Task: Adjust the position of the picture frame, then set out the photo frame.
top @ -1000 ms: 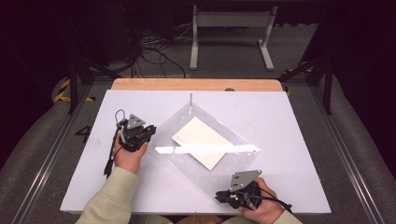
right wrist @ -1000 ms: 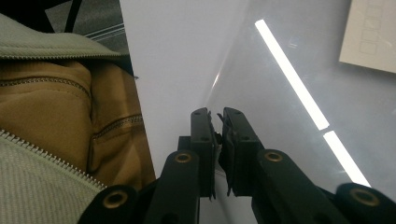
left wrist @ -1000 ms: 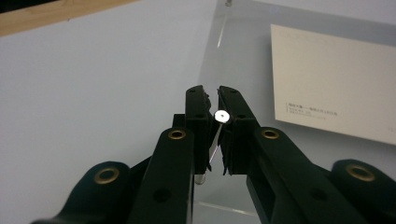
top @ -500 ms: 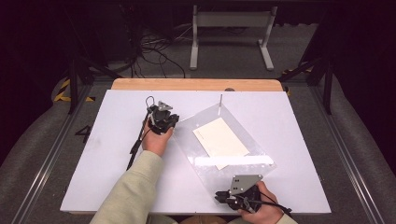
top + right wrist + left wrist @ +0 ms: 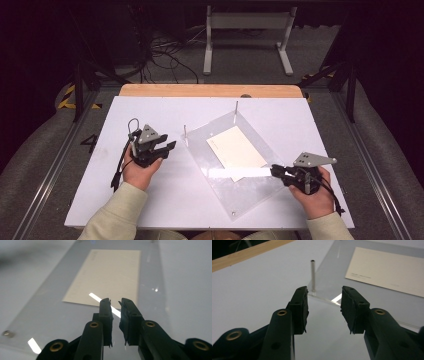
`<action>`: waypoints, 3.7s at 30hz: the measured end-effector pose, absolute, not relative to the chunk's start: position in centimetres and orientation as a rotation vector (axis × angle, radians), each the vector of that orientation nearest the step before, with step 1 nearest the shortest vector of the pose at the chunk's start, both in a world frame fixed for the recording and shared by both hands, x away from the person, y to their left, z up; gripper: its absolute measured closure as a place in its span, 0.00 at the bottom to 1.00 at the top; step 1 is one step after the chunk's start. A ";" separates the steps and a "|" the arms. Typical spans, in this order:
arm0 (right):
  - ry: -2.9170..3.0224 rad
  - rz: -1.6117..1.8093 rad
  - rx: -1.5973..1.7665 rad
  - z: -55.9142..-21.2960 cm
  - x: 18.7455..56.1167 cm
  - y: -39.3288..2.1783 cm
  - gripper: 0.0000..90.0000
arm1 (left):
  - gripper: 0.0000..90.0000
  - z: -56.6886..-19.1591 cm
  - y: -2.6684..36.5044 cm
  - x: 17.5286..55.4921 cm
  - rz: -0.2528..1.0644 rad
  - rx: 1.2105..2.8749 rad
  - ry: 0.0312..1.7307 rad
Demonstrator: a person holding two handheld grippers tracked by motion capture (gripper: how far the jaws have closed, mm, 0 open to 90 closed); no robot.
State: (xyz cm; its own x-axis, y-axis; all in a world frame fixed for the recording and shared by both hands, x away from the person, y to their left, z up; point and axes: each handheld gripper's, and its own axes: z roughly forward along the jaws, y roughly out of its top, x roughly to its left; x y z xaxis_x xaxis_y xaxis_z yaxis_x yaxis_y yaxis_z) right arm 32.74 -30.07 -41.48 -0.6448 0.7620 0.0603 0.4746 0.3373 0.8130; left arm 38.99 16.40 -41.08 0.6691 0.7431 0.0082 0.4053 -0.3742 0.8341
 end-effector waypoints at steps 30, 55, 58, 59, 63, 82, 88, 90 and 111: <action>2.521 1.008 1.212 -44.6 32.8 -29.6 1.00 | 0.46 -43.1 17.4 35.0 0.323 2.120 0.797; 2.679 1.177 0.699 -44.6 29.4 -22.0 0.86 | 0.58 -44.5 16.9 29.6 0.126 2.319 0.594; 2.678 1.185 0.697 -44.7 29.4 -22.1 0.85 | 0.59 -45.1 16.5 29.6 0.089 2.366 0.572; 2.679 1.188 0.687 -44.7 29.4 -22.1 0.85 | 0.60 -45.1 16.5 29.7 0.083 2.362 0.572; 2.692 1.166 0.659 -45.0 29.4 -21.8 0.86 | 0.76 -45.1 16.6 29.6 0.065 2.360 0.563; 2.746 1.151 0.578 -44.9 28.1 -21.9 0.94 | 0.93 -45.0 16.0 29.0 0.025 2.394 0.479; 2.775 1.153 0.585 -44.8 26.8 -22.8 0.94 | 0.94 -44.9 15.1 28.0 -0.003 2.415 0.408; 2.781 1.156 0.588 -44.8 26.5 -23.1 0.94 | 0.94 -44.9 14.9 27.9 -0.006 2.418 0.394; 2.565 1.401 0.687 -42.9 27.7 -24.7 0.74 | 0.71 -42.7 17.0 29.5 0.145 2.189 0.516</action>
